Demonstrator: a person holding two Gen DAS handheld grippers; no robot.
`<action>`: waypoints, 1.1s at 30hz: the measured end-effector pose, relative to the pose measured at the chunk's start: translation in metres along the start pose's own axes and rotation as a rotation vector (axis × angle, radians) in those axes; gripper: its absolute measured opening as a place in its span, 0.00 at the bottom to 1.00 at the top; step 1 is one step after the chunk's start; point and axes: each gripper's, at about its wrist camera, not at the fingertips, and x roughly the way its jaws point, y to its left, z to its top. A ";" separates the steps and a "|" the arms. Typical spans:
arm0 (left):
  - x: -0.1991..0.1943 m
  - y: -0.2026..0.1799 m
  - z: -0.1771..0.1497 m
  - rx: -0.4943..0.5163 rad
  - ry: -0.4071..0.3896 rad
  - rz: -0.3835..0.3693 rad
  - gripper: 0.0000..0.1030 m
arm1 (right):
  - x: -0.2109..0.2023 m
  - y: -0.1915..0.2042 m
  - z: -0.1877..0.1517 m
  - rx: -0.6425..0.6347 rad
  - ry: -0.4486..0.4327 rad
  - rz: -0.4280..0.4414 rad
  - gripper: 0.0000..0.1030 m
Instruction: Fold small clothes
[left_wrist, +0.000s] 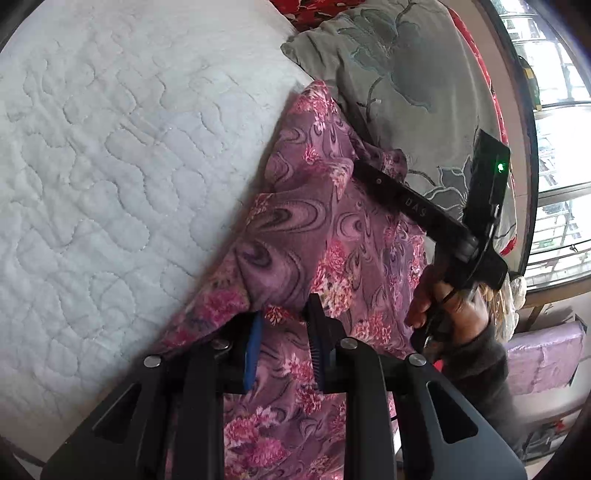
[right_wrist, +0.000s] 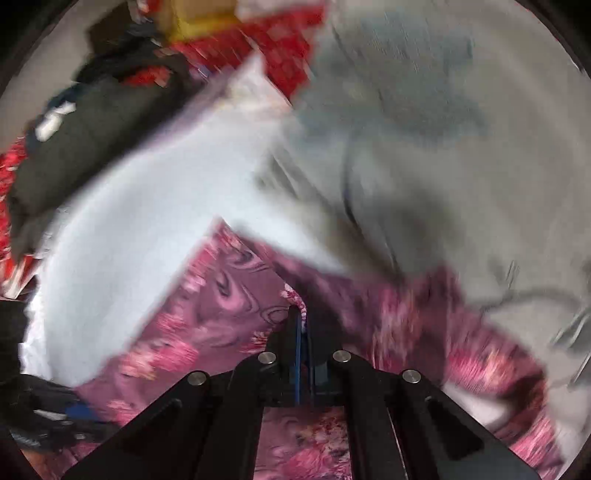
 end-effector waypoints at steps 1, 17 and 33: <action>-0.003 -0.001 -0.002 0.007 0.003 0.010 0.20 | 0.001 0.003 -0.003 0.000 0.004 -0.029 0.04; -0.017 -0.036 -0.004 0.124 -0.037 0.142 0.36 | -0.151 -0.051 -0.161 0.482 -0.183 0.020 0.34; 0.014 -0.058 -0.090 0.382 0.139 0.361 0.50 | -0.168 -0.061 -0.295 0.521 0.138 -0.114 0.42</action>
